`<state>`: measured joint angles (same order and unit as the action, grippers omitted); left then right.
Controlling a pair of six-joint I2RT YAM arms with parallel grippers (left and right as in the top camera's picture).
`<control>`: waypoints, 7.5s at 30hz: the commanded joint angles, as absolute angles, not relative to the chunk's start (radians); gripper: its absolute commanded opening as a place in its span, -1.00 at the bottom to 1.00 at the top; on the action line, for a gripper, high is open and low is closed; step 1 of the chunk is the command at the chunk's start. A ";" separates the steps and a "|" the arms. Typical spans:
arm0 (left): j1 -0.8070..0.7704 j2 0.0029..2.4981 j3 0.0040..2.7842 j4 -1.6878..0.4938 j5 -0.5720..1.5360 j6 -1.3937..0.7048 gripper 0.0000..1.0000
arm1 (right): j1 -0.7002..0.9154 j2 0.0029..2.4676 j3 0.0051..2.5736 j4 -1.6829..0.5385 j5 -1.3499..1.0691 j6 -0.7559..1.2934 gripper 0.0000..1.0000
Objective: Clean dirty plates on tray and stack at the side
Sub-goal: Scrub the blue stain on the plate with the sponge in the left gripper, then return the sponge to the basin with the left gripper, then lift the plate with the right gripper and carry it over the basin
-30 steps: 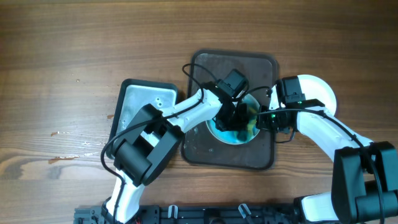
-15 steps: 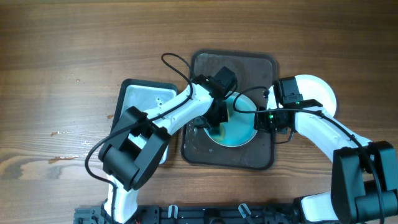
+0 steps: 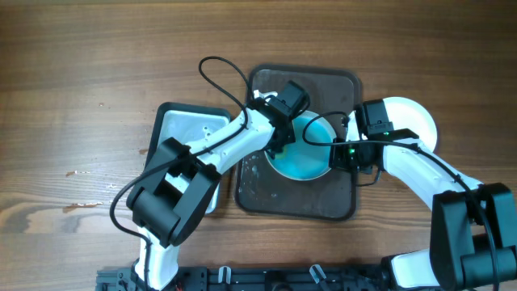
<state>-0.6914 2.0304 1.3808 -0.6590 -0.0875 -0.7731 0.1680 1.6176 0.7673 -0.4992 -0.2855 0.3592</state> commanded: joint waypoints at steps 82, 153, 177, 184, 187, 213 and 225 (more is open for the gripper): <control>-0.756 2.149 1.374 -0.352 0.131 -0.953 -0.92 | 0.210 1.641 0.739 -0.516 -0.146 0.292 -0.91; -0.590 1.577 1.374 -1.048 -0.136 -0.759 -0.92 | 0.210 1.641 0.739 -0.453 -0.145 0.315 -0.91; -0.292 1.470 1.030 -1.023 -0.142 -0.721 0.08 | 0.210 1.604 0.780 -0.512 -0.165 0.315 -0.91; -0.266 1.269 1.083 -1.065 -0.142 -0.710 0.66 | 0.211 1.511 0.965 -0.814 -0.164 0.258 -0.91; -0.214 1.166 1.108 -1.095 -0.142 -0.710 0.95 | 0.221 1.508 1.073 -0.941 -0.163 0.234 -0.91; 0.022 0.846 1.139 -1.254 -0.124 -0.710 0.99 | 0.754 1.821 1.623 -0.884 0.202 0.352 -0.91; 0.022 0.846 1.139 -1.254 -0.124 -0.710 1.00 | 1.002 1.816 1.623 -0.751 0.789 0.339 -0.91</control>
